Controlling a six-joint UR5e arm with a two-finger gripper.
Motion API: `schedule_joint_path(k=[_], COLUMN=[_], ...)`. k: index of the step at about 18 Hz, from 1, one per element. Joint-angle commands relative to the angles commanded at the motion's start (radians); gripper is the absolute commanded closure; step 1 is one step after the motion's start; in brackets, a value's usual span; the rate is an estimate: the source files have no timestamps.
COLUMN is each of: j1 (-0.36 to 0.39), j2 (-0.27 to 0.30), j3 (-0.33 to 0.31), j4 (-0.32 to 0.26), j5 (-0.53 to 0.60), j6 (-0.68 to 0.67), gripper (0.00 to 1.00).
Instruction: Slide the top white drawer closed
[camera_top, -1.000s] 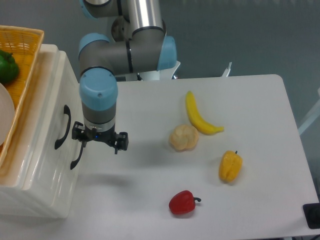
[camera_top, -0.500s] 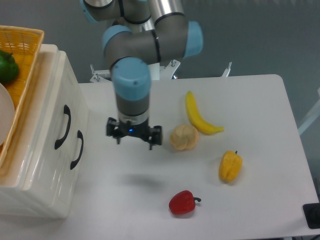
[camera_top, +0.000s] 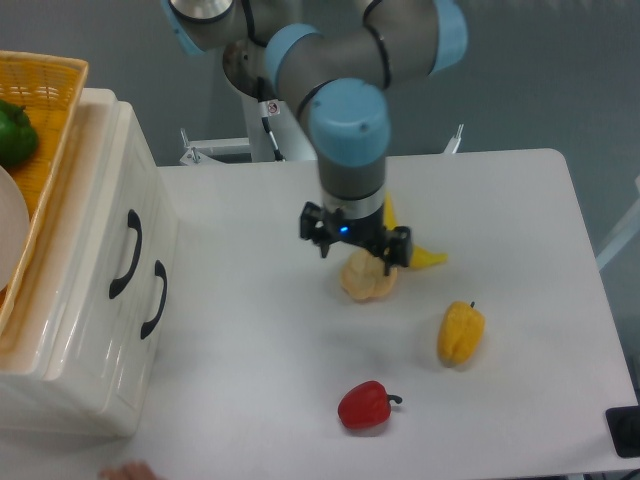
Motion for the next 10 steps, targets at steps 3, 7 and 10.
schedule_joint_path(k=[3,7,10], j1=[0.046,0.094,0.115], j2=[0.018,0.031,0.043], j3=[-0.006,-0.015,-0.017], j4=[-0.020,-0.034,-0.038], j5=[0.002,-0.006,-0.015], j6=[0.127,0.218,0.221], gripper=[0.00,0.00,0.00])
